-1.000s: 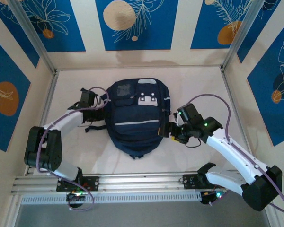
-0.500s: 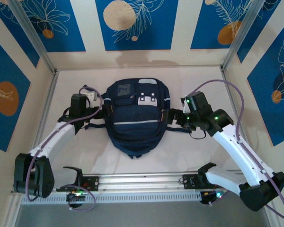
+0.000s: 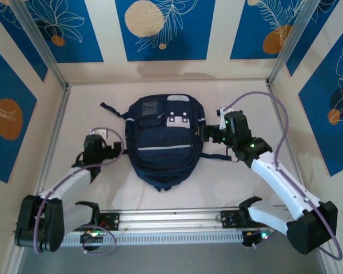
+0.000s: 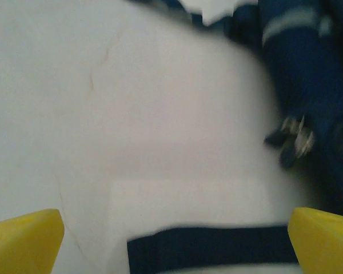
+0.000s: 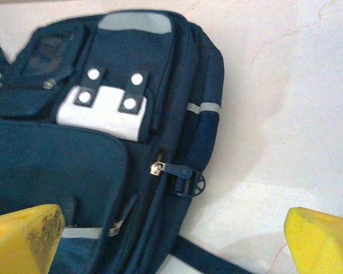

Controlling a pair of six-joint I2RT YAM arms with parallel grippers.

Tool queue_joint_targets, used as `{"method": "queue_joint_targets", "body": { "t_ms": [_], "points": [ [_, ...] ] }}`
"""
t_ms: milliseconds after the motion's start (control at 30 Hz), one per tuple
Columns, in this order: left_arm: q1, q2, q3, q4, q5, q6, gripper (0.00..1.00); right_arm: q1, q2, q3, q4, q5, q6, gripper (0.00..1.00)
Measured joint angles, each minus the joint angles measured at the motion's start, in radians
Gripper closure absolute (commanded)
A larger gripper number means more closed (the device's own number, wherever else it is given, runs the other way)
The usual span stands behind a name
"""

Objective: Pack books, pencil case, and school supplies into a backpack

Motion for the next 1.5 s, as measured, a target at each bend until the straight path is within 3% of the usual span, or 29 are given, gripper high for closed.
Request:
{"method": "queue_joint_targets", "body": {
  "t_ms": [167, 367, 633, 767, 867, 1167, 1500],
  "points": [
    [0.0, 0.016, -0.076, 0.132, -0.059, 0.043, 0.0, -0.008, -0.021, -0.269, 0.282, -0.011, -0.141, 0.01],
    [0.024, 0.162, 0.024, 0.241, -0.127, 0.07, 0.0, -0.124, -0.02, -0.321, 0.386, -0.039, -0.239, 0.01],
    [0.061, 0.31, -0.006, 0.58, -0.064, 0.066, 0.0, -0.397, -0.018, -0.475, 0.523, -0.103, -0.211, 0.01],
    [0.098, 0.443, -0.113, 0.838, -0.013, 0.061, 0.0, -0.463, -0.017, -0.525, 0.579, -0.163, -0.183, 0.01],
    [0.102, 0.47, -0.135, 0.875, 0.047, 0.068, 0.0, -0.5, -0.01, -0.531, 0.64, -0.209, -0.166, 0.01],
    [0.102, 0.467, -0.079, 0.922, 0.2, 0.104, 0.0, -0.528, 0.083, -0.568, 0.88, -0.246, -0.105, 0.01],
    [0.102, 0.468, -0.156, 1.051, 0.151, 0.097, 0.0, -0.501, 0.196, -0.524, 0.946, -0.453, -0.258, 0.01]
  ]
}}
